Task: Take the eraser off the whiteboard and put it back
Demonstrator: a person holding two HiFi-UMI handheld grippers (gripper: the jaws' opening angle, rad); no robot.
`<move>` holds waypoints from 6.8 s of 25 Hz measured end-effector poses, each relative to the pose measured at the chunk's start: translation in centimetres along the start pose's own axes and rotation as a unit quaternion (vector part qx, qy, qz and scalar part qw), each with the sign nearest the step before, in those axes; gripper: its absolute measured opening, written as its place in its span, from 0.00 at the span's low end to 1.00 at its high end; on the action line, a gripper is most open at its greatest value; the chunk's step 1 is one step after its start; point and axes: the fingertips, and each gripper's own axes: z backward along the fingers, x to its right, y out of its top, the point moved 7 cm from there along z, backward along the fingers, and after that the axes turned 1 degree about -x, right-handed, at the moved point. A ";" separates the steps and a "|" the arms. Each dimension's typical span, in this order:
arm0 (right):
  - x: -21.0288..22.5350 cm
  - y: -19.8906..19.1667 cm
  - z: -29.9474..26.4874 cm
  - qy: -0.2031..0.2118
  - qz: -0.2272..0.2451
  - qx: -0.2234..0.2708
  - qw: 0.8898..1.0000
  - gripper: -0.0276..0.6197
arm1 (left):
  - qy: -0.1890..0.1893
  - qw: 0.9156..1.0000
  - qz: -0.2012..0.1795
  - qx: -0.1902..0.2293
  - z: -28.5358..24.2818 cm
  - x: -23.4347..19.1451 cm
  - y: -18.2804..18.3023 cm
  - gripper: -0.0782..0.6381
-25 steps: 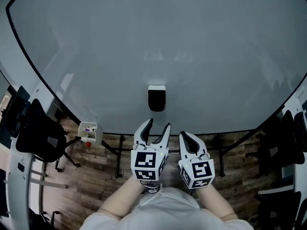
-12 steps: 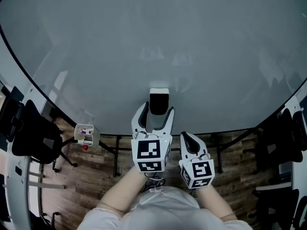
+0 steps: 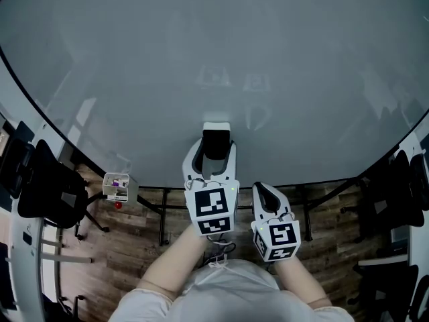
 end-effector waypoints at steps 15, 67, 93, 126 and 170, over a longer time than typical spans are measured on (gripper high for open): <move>0.9 -0.1 1.2 0.002 0.002 0.002 1.000 0.09 | 0.008 0.999 -0.029 0.017 1.1 -0.2 0.5 0.46; 0.2 -0.2 2.4 0.019 -0.010 0.006 1.000 0.09 | -0.051 0.995 0.039 -0.071 7.6 2.2 -8.5 0.46; 2.8 0.6 0.4 0.017 -0.010 0.004 1.000 0.09 | -0.022 0.999 0.013 -0.034 0.1 1.1 -3.3 0.46; 1.6 -0.7 1.7 0.026 -0.015 -0.007 1.000 0.09 | -0.014 0.999 0.026 -0.032 4.4 2.3 -5.3 0.51; -2.5 -1.0 1.7 0.055 0.013 0.001 0.998 0.08 | -0.052 0.997 -0.001 -0.061 8.9 2.6 -9.5 0.13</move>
